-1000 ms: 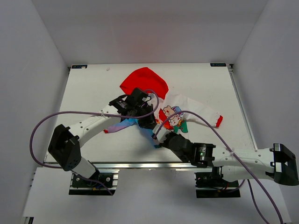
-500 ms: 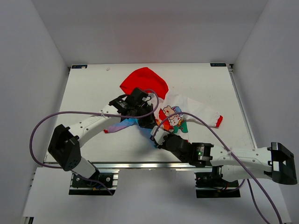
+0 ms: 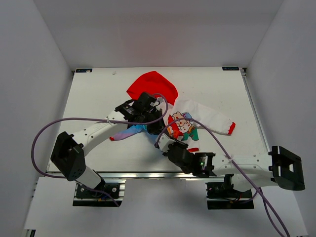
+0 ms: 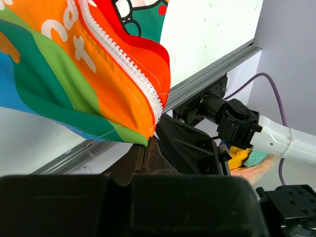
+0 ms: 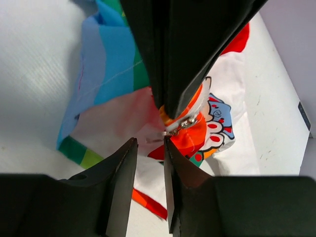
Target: Zip up the jacket
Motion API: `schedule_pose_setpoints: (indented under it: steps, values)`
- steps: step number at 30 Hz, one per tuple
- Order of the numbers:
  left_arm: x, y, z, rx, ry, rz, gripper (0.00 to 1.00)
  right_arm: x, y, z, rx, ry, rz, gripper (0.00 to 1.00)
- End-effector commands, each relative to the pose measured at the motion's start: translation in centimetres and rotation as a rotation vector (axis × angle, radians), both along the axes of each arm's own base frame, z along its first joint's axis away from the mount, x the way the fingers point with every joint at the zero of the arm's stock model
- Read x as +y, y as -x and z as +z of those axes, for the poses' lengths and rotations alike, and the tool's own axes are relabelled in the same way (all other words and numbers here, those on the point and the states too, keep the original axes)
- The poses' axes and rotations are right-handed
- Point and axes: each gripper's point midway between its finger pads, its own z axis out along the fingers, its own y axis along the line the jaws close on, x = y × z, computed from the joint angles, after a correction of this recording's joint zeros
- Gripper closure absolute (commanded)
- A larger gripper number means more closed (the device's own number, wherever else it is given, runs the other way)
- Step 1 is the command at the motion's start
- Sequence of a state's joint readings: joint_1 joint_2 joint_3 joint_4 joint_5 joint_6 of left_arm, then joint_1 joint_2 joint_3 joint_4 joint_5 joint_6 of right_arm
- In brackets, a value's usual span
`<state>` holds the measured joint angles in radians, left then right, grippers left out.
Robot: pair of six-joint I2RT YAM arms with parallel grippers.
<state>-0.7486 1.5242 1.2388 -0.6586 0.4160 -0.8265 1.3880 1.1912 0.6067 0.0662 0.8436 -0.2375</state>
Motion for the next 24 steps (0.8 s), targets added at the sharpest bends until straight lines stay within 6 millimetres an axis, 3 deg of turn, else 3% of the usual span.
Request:
schedule_pose_setpoints:
  steps: [1, 4, 6, 8, 16, 24]
  values:
    - [-0.5, 0.2, 2.8, -0.037, 0.081, -0.017, 1.00, 1.4, -1.1, 3.6, -0.070, -0.178, -0.083, 0.67]
    - [-0.4, 0.3, 2.9, -0.039, 0.083, -0.017, 1.00, 1.0, -1.5, 3.8, -0.095, -0.178, -0.120, 0.76]
    - [-0.2, 0.2, 2.8, -0.041, 0.077, -0.010, 1.00, 0.6, -1.8, 4.3, -0.112, -0.200, -0.150, 0.92]
    - [0.0, 0.2, 2.6, -0.046, 0.063, -0.002, 1.00, 0.5, -1.4, 4.8, -0.093, -0.220, -0.126, 1.00]
    - [0.5, 0.2, 2.0, -0.050, 0.034, 0.007, 1.00, 1.3, 1.5, 6.4, 0.064, -0.305, 0.059, 1.00]
    - [1.2, 0.5, 1.7, -0.080, 0.019, -0.008, 1.00, 0.8, 0.9, 7.6, 0.073, -0.351, 0.033, 1.00]
